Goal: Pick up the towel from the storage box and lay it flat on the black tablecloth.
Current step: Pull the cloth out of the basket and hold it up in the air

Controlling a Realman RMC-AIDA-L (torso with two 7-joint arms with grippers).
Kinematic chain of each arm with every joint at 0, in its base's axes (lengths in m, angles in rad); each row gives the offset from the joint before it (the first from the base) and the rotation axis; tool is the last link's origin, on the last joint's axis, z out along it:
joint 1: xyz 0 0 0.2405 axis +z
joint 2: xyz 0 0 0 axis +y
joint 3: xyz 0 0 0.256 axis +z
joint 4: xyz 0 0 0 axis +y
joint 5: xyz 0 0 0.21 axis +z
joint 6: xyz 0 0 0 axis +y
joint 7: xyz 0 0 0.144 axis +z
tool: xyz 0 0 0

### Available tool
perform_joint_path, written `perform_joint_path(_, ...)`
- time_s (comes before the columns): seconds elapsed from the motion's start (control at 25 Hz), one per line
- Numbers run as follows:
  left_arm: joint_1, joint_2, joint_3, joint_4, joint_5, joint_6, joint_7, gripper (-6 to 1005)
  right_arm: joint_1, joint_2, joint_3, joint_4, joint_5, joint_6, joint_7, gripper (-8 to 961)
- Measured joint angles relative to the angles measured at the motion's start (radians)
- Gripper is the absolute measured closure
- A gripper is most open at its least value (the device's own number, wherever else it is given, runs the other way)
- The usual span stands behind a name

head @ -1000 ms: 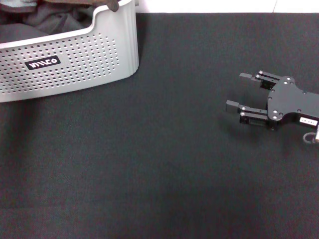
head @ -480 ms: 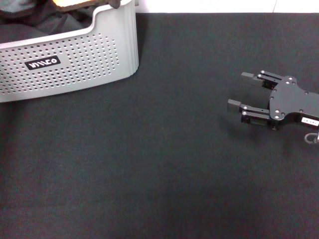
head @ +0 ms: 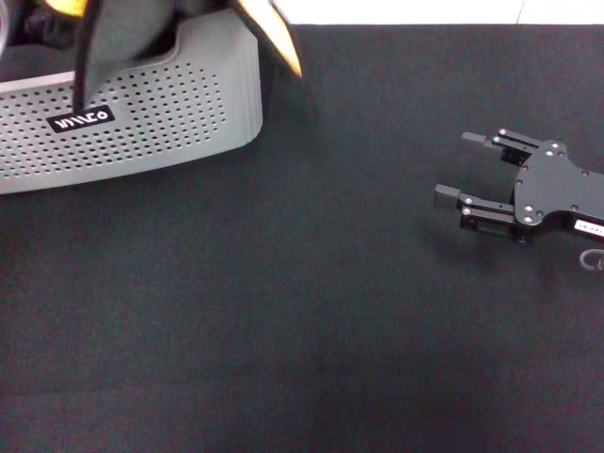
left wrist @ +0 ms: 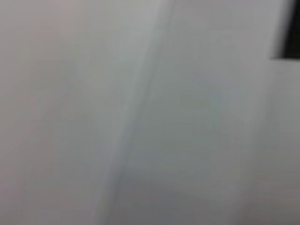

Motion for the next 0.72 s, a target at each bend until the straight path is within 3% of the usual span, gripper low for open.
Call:
perform_joint_path(0.12,-0.039,0.019,0.002,-0.077,-0.102,0.162,0.001,958,0.000,0.000,0.000,0.000,0.001,0.000,-0.001,199)
perform_joint_path(0.28,-0.083,0.026,0.012,-0.138,-0.185,0.308,-0.004,958,0.000,0.000,0.000,0.000,0.001,0.001,-0.001,199)
perform_joint_path(0.56,-0.121,0.042,0.168,-0.130,-0.218,0.348,-0.025,957,-0.001,0.002,0.000,0.006,0.001,0.002,-0.001,199)
perform_joint_path(0.72,-0.146,0.046,0.199,-0.128,-0.191,0.348,-0.039,957,-0.001,0.002,0.000,0.011,0.001,0.008,-0.001,199)
